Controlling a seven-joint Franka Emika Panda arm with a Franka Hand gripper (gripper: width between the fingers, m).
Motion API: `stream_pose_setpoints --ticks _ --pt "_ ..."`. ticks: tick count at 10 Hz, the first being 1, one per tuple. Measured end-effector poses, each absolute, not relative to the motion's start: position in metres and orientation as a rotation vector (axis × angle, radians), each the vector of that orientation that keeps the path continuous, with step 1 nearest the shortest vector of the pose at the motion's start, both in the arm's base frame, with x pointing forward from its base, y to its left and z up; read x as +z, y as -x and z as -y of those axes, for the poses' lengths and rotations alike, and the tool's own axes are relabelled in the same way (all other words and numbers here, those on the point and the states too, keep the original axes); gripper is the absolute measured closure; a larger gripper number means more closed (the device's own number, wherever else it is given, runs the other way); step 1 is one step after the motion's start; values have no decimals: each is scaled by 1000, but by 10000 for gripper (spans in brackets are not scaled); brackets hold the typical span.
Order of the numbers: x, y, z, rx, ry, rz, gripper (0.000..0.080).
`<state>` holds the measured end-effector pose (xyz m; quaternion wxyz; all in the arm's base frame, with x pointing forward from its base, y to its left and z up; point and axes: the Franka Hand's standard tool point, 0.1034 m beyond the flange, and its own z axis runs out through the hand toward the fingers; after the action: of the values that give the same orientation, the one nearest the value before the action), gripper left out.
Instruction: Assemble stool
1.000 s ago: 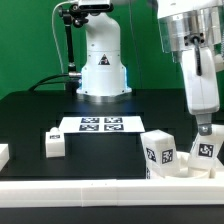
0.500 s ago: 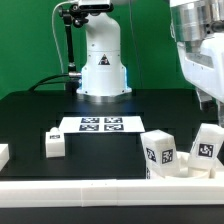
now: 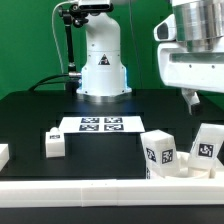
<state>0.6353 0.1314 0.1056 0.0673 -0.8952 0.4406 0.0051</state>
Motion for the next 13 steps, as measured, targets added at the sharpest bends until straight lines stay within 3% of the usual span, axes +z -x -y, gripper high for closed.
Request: stream_pose_setpoints --ticks 13 --pt "97 -638 -116 -82 3063 288 150"
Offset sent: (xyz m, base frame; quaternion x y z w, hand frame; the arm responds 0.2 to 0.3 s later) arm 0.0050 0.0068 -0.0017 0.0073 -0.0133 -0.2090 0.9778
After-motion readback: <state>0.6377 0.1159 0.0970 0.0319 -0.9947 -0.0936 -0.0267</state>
